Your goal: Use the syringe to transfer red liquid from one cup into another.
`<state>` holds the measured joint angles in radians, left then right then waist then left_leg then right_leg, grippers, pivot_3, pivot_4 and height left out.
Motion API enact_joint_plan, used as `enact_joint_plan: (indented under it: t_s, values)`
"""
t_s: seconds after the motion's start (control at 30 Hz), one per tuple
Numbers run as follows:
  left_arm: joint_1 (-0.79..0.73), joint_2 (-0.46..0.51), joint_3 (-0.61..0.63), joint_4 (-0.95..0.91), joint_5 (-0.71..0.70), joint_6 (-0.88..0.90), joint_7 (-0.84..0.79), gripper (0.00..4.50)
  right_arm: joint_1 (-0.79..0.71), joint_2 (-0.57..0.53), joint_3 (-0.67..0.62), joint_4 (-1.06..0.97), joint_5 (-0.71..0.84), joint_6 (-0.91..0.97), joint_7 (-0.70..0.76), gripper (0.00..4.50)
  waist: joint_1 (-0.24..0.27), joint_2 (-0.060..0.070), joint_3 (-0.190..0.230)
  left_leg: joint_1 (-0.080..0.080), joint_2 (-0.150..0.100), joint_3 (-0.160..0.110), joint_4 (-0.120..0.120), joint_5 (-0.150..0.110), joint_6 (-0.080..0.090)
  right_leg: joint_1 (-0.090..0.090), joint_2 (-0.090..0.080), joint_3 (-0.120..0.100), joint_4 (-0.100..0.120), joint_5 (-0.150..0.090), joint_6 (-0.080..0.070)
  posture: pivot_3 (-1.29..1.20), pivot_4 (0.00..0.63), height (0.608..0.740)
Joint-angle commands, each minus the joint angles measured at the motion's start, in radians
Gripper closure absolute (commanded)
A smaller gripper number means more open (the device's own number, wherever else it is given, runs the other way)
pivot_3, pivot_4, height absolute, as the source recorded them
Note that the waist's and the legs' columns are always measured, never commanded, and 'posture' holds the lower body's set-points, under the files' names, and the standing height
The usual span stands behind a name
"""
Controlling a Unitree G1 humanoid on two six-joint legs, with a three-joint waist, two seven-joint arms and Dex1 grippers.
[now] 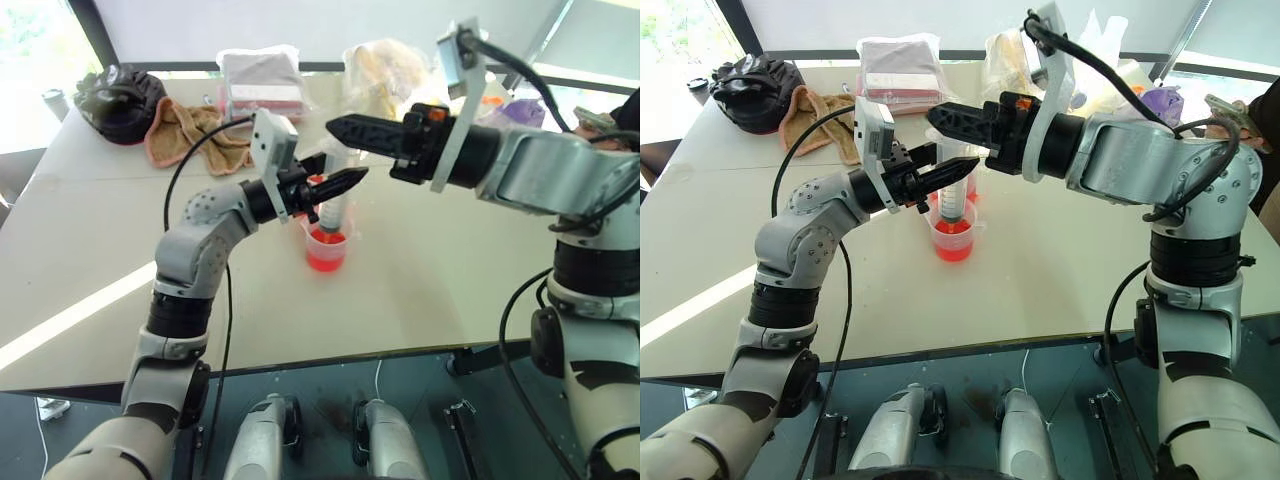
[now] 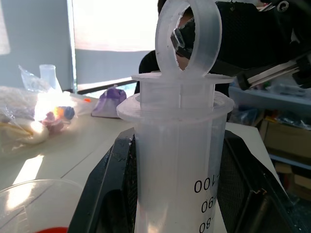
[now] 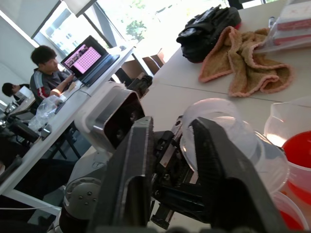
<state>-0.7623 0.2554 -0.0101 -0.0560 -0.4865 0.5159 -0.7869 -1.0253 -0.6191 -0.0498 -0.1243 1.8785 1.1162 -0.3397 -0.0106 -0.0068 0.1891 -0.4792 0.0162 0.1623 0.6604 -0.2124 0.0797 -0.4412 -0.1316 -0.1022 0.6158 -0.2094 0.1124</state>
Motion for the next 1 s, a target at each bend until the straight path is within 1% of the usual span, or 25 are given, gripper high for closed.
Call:
enact_joint_plan:
  t_s: [0.03,0.17,0.23,0.3,0.43,0.53,0.7,0.83,0.93,1.0]
  values:
    - [-0.05,-0.008,0.009,-0.05,-0.012,-0.051,0.003,2.97,-0.001,-0.034,0.025,-0.023,-0.01,0.021,0.035,1.17,0.001,0.0,0.0,0.0,0.0,0.0,0.0,0.0,0.0,0.0,0.0,0.0,0.0,0.0,0.0,0.0,0.15,0.74]
    - [-0.055,-0.01,0.01,-0.036,-0.001,-0.067,0.009,2.97,0.005,-0.082,0.016,-0.031,-0.015,0.024,0.07,1.17,0.001,0.0,0.0,0.0,0.0,0.0,0.002,-0.001,0.001,0.001,-0.001,0.0,0.0,0.0,0.0,0.0,0.15,0.74]
    - [-0.064,-0.016,0.014,-0.027,0.002,-0.075,0.017,2.97,0.037,-0.161,-0.029,-0.054,-0.008,0.039,0.102,1.17,0.0,0.0,0.0,0.0,0.0,0.0,0.002,-0.001,0.001,0.001,-0.001,0.0,0.0,0.0,0.0,0.0,0.15,0.74]
    - [-0.063,-0.019,0.015,-0.027,0.002,-0.077,0.02,2.97,0.072,-0.238,-0.074,-0.077,0.012,0.047,0.136,1.17,0.017,0.0,0.0,-0.001,0.0,-0.001,0.002,-0.001,0.002,0.001,-0.001,-0.002,0.0,0.0,0.0,0.0,0.15,0.74]
    - [-0.06,-0.017,0.015,-0.029,-0.002,-0.079,0.021,2.97,0.128,-0.346,-0.129,-0.124,0.027,0.037,0.205,1.17,0.023,0.0,0.0,-0.001,0.0,0.0,0.004,-0.002,0.003,0.002,-0.002,-0.002,-0.002,0.0,0.0,0.0,0.15,0.74]
    - [-0.061,-0.018,0.018,-0.03,-0.009,-0.072,0.025,2.97,0.176,-0.404,-0.157,-0.151,0.019,0.028,0.25,1.17,0.023,0.0,0.0,-0.001,0.0,-0.001,0.004,-0.003,0.004,0.002,-0.002,-0.002,-0.002,0.0,0.0,0.0,0.15,0.74]
    - [-0.066,-0.014,0.029,-0.03,-0.033,-0.04,0.034,2.97,0.24,-0.443,-0.169,-0.196,-0.043,0.009,0.306,1.17,0.024,0.0,0.0,-0.001,0.0,-0.001,0.004,-0.003,0.004,0.003,-0.002,-0.002,-0.002,0.0,0.0,0.0,0.15,0.74]
    - [-0.088,-0.015,0.049,-0.027,-0.064,0.001,0.057,2.97,0.28,-0.442,-0.165,-0.233,-0.122,-0.006,0.359,1.17,0.024,0.0,0.0,-0.001,0.0,-0.001,0.005,-0.003,0.004,0.003,-0.002,-0.002,-0.002,0.0,0.0,0.0,0.15,0.74]
    - [-0.144,-0.024,0.099,0.0,-0.111,0.074,0.123,2.97,0.299,-0.427,-0.152,-0.235,-0.188,-0.016,0.38,1.17,0.025,0.0,0.0,-0.001,0.0,-0.001,0.005,-0.003,0.004,0.003,-0.002,-0.002,-0.002,0.0,0.0,0.0,0.15,0.74]
    - [-0.217,-0.02,0.154,0.045,-0.155,0.165,0.205,2.97,0.313,-0.422,-0.146,-0.235,-0.214,-0.018,0.387,1.17,0.025,0.0,0.0,-0.001,0.0,-0.002,0.006,-0.003,0.004,0.004,-0.002,-0.002,-0.002,0.0,0.0,0.0,0.15,0.74]
